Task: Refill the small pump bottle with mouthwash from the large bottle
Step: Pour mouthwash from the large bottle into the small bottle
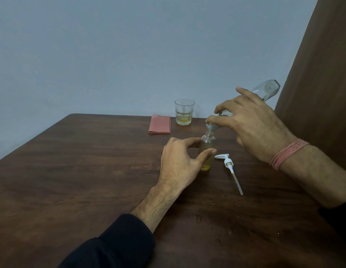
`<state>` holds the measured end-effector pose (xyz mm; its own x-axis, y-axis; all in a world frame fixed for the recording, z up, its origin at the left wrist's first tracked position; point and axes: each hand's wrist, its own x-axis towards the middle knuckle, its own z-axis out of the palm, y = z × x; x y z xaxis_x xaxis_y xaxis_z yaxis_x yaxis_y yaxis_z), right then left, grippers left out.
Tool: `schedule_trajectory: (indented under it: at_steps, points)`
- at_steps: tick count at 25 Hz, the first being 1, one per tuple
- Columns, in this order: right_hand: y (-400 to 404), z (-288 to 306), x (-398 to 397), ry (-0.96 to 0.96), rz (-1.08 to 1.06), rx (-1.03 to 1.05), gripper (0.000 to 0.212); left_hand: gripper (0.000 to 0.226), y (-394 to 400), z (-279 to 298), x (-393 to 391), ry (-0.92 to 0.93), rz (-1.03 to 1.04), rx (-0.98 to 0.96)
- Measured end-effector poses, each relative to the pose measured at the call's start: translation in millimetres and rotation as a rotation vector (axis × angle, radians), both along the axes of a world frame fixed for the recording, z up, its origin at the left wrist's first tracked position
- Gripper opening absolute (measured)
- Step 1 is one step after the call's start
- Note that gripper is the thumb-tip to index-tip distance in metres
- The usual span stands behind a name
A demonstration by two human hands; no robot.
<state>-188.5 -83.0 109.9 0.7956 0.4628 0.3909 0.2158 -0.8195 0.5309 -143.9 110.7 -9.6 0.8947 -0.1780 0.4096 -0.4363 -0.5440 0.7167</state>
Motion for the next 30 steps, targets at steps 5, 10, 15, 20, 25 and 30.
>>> schedule_trajectory:
  at_steps: [5, 10, 15, 20, 25, 30]
  points:
    - [4, 10, 0, 0.007, 0.001, -0.107, 0.069, 0.065, 1, 1, 1, 0.006, -0.005, -0.006]
    - [5, 15, 0, 0.006, 0.050, -0.168, 0.060, 0.065, 0, 0, 1, 0.004, 0.001, -0.009]
    - [6, 14, 2, -0.004, 0.079, -0.188, 0.052, 0.065, 0, -1, 1, 0.004, -0.002, -0.006]
    - [12, 19, 2, -0.005, 0.086, -0.253, 0.050, 0.064, 0, -2, 2, 0.006, 0.006, -0.012]
    - [15, 23, 3, -0.014, 0.088, -0.278, 0.043, 0.066, 0, 2, 2, 0.016, -0.019, -0.034]
    - [10, 17, 3, -0.035, 0.084, -0.215, 0.047, 0.061, 1, 0, 0, 0.002, -0.020, -0.036]
